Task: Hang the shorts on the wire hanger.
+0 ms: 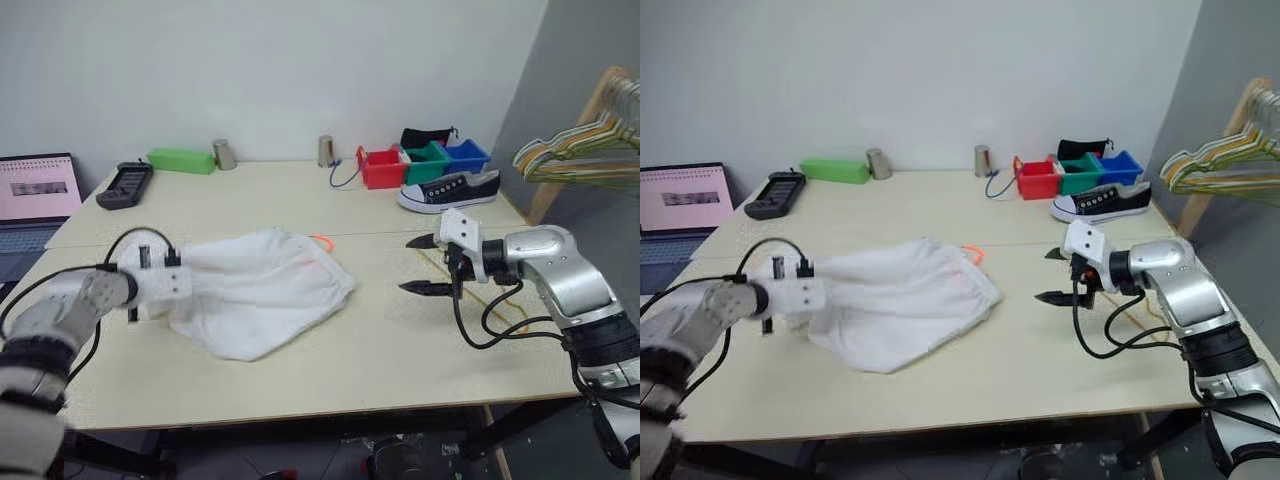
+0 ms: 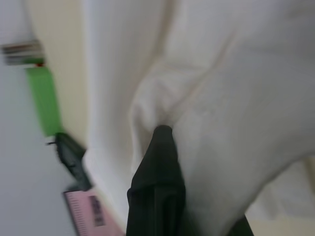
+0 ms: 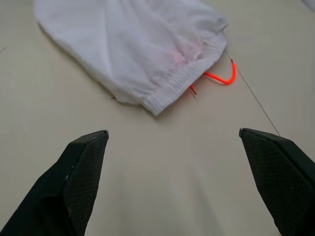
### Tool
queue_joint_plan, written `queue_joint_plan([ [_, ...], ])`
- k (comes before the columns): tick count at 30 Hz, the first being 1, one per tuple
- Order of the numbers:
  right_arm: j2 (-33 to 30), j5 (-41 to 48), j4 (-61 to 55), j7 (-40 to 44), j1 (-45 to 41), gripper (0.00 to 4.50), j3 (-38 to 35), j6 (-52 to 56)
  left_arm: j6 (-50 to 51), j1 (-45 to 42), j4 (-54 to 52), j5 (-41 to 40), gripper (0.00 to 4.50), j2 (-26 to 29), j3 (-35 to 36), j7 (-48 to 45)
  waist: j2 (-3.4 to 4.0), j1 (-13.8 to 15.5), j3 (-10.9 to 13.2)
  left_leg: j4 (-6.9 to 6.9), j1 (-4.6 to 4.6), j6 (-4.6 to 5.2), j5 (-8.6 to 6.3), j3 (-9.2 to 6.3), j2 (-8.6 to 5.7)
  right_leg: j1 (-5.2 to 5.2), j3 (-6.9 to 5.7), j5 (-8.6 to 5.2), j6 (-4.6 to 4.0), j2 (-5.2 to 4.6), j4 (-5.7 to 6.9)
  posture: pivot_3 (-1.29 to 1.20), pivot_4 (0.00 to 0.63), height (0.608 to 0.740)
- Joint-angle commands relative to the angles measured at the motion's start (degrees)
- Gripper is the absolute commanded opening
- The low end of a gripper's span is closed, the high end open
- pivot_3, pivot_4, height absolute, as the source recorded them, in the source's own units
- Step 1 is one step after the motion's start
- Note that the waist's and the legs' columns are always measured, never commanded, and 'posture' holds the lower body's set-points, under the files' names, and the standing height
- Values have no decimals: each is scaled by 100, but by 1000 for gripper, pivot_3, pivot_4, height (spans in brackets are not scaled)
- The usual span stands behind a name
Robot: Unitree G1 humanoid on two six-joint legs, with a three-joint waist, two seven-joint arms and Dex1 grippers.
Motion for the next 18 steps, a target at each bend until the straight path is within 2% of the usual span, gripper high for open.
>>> queue_joint_plan([
  [1,137,-402,340,-131,-341,4500,113,-602,-457,-463,653,-12,10,-291,5,229,2,-12,1,0,1,0,0,1,0,-1,1,0,0,0,1,-271,13,740],
  [5,439,-1060,889,-276,-544,4500,577,-1600,-907,-356,729,-441,10,-354,160,-556,3,-149,1,-10,-12,0,0,8,6,-7,2,-3,-7,3,20,-269,17,740],
  [7,606,-1411,1264,-408,-658,4500,815,-2196,-977,-258,696,-701,452,-301,297,-907,2,-228,1,-11,-27,0,0,18,8,-43,1,-7,-11,1,59,-260,18,740],
  [11,903,-1735,1888,-397,-851,4500,1078,-2995,-967,5,439,-1075,1292,-113,507,-1488,2,-281,4,-12,-25,0,0,14,8,-49,-5,-32,-15,1,89,-227,18,740],
  [18,1606,-2260,3337,-568,-1499,4500,1457,-4336,-508,1061,-814,-1663,2935,869,1041,-2295,-1,-277,7,-11,22,1,1,-2,10,-13,-4,-33,-18,6,96,-143,8,740],
])
